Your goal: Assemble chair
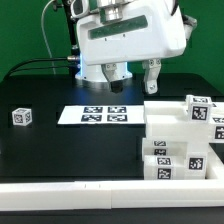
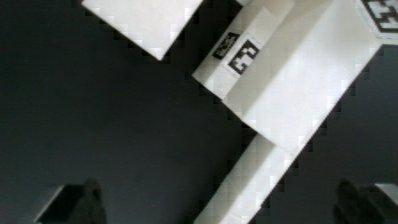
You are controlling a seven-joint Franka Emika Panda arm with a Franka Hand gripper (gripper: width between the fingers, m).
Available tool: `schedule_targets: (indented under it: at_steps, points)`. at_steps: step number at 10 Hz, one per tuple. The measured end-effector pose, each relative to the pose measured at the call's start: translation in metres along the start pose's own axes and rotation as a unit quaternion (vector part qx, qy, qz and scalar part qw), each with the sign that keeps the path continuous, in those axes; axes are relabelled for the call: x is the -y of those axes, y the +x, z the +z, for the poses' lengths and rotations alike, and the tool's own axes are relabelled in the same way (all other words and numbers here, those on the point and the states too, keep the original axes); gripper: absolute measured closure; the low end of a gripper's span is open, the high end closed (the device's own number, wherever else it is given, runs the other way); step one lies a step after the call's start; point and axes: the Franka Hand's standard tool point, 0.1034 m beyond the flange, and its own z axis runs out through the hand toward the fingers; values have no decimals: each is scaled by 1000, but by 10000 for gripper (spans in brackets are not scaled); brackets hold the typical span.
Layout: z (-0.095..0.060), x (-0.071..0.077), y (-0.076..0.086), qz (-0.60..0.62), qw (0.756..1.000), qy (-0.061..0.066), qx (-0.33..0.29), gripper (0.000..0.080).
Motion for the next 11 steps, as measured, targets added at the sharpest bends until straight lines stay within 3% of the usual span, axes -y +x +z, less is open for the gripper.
schedule_targets:
  at_steps: [2, 5, 9, 11]
  points:
    - [-12, -39, 33, -35, 999, -5, 16, 151]
    - [-23, -62, 65, -54, 999, -4, -2, 151]
    - [-18, -62, 61, -77, 997, -8, 1, 151]
    - [-4, -77, 62, -205, 978, -21, 10, 151]
